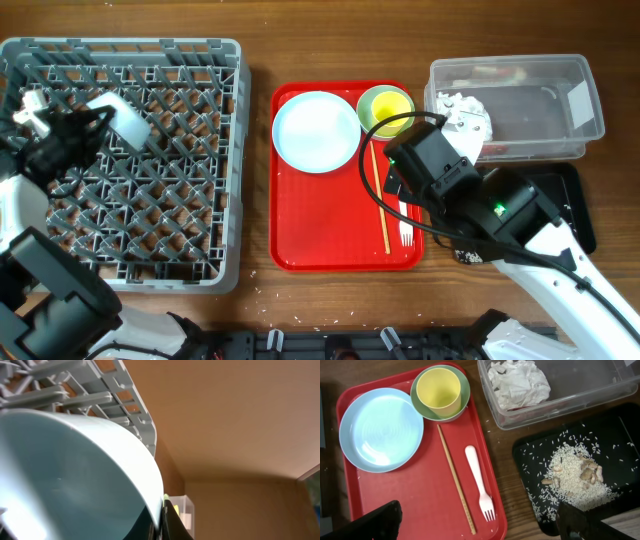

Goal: Sort waste into correct bins and load items into the dishwasher rack
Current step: 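Carry the plate to the dish rack and lower it in, then reach the left gripper to the second light-blue plate and grasp its rim, then carry the plate to the dish rack and stand it upright, then move the left gripper to the wooden chopstick and grasp it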

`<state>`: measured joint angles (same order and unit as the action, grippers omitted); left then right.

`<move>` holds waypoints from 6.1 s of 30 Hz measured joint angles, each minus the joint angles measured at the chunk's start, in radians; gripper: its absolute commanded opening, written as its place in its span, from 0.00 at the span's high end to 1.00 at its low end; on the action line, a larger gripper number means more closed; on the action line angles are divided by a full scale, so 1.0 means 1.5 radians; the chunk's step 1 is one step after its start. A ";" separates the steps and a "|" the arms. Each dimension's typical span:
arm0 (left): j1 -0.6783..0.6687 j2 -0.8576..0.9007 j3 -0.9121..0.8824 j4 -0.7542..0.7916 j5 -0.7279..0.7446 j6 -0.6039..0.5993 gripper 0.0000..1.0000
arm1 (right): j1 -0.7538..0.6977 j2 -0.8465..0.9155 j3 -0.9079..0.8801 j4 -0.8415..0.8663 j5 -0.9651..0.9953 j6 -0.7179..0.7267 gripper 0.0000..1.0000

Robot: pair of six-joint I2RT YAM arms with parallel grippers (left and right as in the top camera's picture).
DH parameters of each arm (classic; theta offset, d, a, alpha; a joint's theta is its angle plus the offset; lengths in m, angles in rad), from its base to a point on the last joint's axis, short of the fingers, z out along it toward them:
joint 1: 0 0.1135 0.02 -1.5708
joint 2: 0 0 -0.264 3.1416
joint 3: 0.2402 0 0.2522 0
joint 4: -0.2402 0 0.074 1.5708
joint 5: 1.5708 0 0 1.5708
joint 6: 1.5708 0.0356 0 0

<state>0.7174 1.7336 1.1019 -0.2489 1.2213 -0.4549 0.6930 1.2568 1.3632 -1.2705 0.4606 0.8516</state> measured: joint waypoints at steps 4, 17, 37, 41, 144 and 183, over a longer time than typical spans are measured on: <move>0.058 0.004 0.000 -0.012 0.067 -0.019 0.70 | 0.000 0.000 0.000 0.000 0.000 0.000 0.00; 0.171 -0.050 0.003 -0.249 -0.182 0.019 0.69 | 0.000 0.000 0.000 0.000 0.000 0.000 0.00; -0.715 -0.326 0.004 -0.260 -0.558 0.095 0.07 | 0.000 0.000 0.000 -0.001 0.000 0.000 0.00; -0.831 -0.136 0.004 -0.096 -0.659 0.100 0.16 | 0.000 0.001 0.000 0.001 0.000 0.000 0.00; -0.300 -0.160 0.102 -0.171 -0.259 -0.014 0.00 | 0.000 0.006 0.000 0.002 0.000 0.000 0.00; -0.829 -0.260 0.106 -0.667 -0.663 -0.198 0.00 | -0.006 0.009 -0.001 0.067 -0.012 -0.013 0.00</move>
<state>-0.5259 1.3441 1.2610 -1.2488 0.2272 -0.7513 0.6846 1.2705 1.3621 -1.1706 0.4419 0.8322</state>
